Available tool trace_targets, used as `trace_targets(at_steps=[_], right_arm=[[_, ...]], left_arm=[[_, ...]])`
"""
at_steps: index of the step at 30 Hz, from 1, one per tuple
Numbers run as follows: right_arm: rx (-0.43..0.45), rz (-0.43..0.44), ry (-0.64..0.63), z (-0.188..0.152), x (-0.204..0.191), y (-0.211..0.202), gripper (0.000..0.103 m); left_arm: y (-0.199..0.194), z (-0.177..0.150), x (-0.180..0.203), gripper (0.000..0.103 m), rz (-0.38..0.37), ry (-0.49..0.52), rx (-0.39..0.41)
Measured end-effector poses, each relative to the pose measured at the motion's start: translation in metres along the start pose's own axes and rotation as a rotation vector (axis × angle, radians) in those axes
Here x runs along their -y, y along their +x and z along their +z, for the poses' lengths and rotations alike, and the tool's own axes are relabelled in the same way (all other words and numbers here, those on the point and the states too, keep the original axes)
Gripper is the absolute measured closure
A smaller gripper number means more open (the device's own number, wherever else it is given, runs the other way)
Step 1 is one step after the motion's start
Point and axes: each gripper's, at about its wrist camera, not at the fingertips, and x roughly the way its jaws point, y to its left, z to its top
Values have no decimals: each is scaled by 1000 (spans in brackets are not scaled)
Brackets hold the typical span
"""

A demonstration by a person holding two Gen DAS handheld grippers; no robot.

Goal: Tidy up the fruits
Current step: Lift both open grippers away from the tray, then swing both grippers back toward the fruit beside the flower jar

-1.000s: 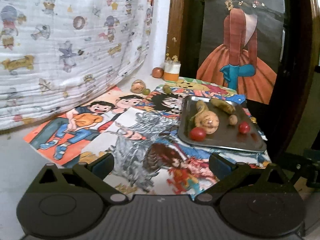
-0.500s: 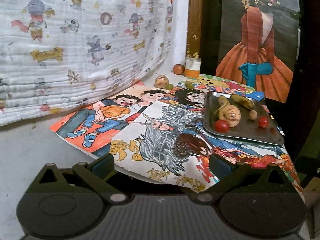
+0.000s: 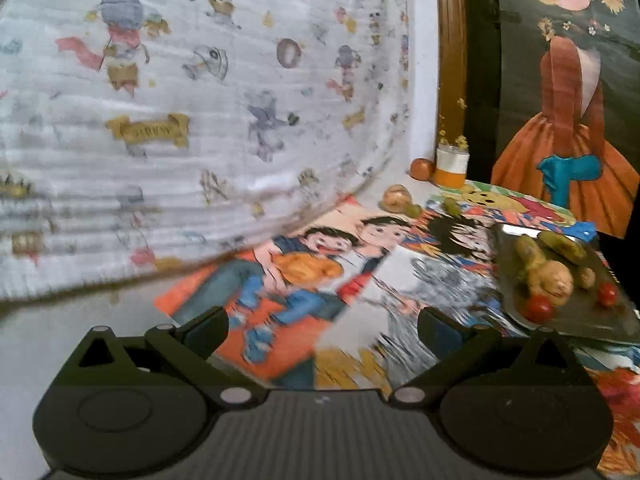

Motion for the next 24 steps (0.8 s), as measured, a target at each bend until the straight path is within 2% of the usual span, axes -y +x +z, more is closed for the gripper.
trace_targets(at_steps=[3, 6, 10, 13, 18, 24], right_arm=[[-40, 27, 30, 27, 0, 12, 1], [-116, 51, 54, 52, 2, 29, 1], [-211, -1, 97, 82, 7, 51, 1], [-259, 17, 159, 103, 12, 62, 1], [-349, 64, 253, 149, 16, 84, 1], [-353, 71, 165, 191, 11, 103, 1]], left_arm=[[9, 13, -6, 0, 8, 42, 20], [19, 23, -11, 0, 45, 62, 38], [33, 36, -21, 0, 75, 47, 29], [43, 50, -24, 0, 73, 30, -4], [56, 88, -8, 0, 77, 111, -7], [79, 124, 11, 0, 60, 207, 14]])
